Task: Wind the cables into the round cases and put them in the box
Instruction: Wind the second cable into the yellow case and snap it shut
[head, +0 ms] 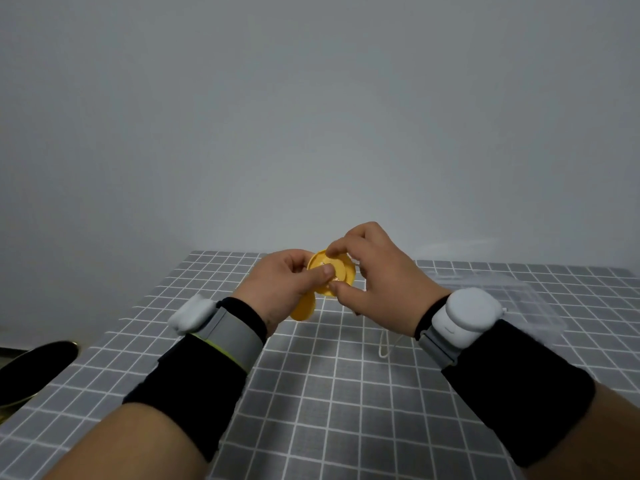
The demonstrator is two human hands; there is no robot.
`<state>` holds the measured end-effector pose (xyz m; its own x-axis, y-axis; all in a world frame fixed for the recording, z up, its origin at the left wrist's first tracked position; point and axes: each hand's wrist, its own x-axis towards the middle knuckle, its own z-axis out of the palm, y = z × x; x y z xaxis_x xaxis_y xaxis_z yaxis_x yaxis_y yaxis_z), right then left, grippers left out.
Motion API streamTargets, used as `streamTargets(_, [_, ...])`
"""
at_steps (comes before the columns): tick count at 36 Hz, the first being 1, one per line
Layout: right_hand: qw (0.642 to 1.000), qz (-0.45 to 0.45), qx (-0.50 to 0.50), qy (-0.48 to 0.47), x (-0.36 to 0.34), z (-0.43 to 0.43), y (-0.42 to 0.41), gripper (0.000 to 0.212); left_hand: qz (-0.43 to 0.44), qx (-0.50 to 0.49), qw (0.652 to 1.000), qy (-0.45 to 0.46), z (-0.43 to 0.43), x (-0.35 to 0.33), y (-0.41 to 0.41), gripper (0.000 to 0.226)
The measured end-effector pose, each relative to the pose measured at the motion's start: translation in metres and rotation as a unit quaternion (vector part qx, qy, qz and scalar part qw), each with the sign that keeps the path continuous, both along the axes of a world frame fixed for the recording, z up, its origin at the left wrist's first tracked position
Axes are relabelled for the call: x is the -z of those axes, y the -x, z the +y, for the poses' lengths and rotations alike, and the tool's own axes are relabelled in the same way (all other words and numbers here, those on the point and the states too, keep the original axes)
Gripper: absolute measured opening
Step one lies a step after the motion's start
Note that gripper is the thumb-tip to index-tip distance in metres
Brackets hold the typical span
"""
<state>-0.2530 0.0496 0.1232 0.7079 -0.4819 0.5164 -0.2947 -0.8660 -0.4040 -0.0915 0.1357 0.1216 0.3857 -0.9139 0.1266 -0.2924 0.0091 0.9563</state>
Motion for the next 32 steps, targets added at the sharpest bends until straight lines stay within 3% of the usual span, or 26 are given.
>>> streamTargets(3, [0.996,-0.054,0.018,-0.073,0.003,0.002,-0.001,0.049,-0.005,-0.020,1.000,0.018,-0.001,-0.002,0.002,0.014])
streamTargets(7, [0.967,-0.144,0.059,-0.203,0.002,0.004,-0.008,0.029,-0.018,-0.051,0.998,0.031,-0.002,-0.001,0.002,0.011])
streamTargets(11, [0.941,-0.170,0.099,-0.274,0.002,0.005,-0.013,0.017,-0.024,-0.070,0.996,0.052,-0.005,0.000,0.007,0.008])
streamTargets(19, [0.878,-0.220,0.076,-0.418,0.008,0.009,-0.017,0.017,-0.014,-0.113,0.990,0.079,-0.007,0.009,0.010,0.007])
streamTargets(26, [0.880,-0.216,0.084,-0.416,0.005,0.005,-0.016,0.013,0.030,-0.108,0.991,0.066,-0.006,0.012,0.018,0.014])
streamTargets(32, [0.918,-0.168,0.092,-0.347,0.000,-0.002,-0.011,0.012,-0.039,-0.061,0.997,0.015,-0.007,0.003,0.006,0.021])
